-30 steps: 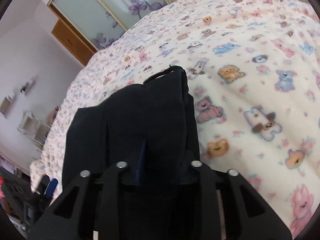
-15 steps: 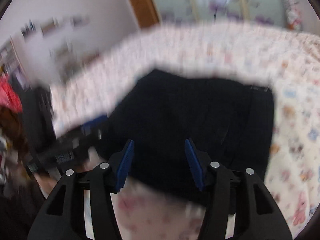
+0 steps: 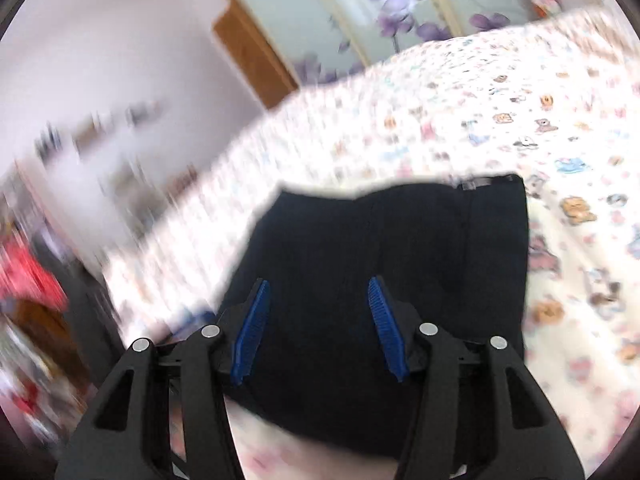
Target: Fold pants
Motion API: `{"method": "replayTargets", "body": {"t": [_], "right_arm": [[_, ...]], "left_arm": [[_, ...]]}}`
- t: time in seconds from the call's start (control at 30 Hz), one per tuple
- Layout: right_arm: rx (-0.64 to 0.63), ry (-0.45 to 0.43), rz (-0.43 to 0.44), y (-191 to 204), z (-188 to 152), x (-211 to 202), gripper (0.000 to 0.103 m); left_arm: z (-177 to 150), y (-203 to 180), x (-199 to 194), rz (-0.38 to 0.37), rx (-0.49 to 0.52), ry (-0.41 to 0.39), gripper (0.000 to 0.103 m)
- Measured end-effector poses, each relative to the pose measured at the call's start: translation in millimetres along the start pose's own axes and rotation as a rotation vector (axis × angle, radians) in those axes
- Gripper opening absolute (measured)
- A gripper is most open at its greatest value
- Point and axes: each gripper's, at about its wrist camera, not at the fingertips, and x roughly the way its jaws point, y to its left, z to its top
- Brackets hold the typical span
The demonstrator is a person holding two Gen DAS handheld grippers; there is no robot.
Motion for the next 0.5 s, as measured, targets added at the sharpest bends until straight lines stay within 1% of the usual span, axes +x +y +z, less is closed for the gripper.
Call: {"method": "replayTargets", "body": {"t": [0.03,0.07,0.1,0.13,0.17,0.2,0.23,0.27,0.3,0.37,0.43,0.47,0.5], "right_arm": [[0.026,0.003,0.036,1,6,5,0.058],[0.039,0.020,0.058,4,14,14,0.069],[0.035,0.036,0.071,8,22,26,0.072],[0.028,0.055,0.087,14,30,37,0.072],[0.043,0.089,0.109,17,40,57,0.072],[0.064,0.119,0.120,19,43,72,0.072],[0.102,0.175,0.127,18,47,94,0.072],[0.120,0.217,0.110,18,45,112,0.072],[0.107,0.269,0.048,15,43,128,0.072],[0.043,0.336,-0.075,12,24,150,0.068],[-0.037,0.319,-0.112,13,7,152,0.068],[-0.077,0.315,-0.135,18,4,152,0.068],[-0.090,0.317,-0.152,23,5,150,0.068]], "left_arm": [[1,1,5,0.007,-0.003,0.020,0.101],[1,0,9,0.023,0.002,0.028,0.101],[0,-3,10,0.042,0.017,0.026,0.101],[0,-7,10,0.056,0.036,0.023,0.101],[-1,-10,11,0.067,0.054,0.022,0.101],[-1,-11,12,0.073,0.058,0.022,0.101],[-1,-10,12,0.074,0.058,0.022,0.101],[-1,-10,13,0.074,0.056,0.023,0.101],[0,-10,13,0.074,0.055,0.025,0.101],[0,-11,14,0.079,0.060,0.029,0.101],[-1,-14,16,0.089,0.077,0.035,0.101],[-1,-15,18,0.094,0.083,0.040,0.101],[-1,-16,18,0.101,0.086,0.043,0.101]]}}
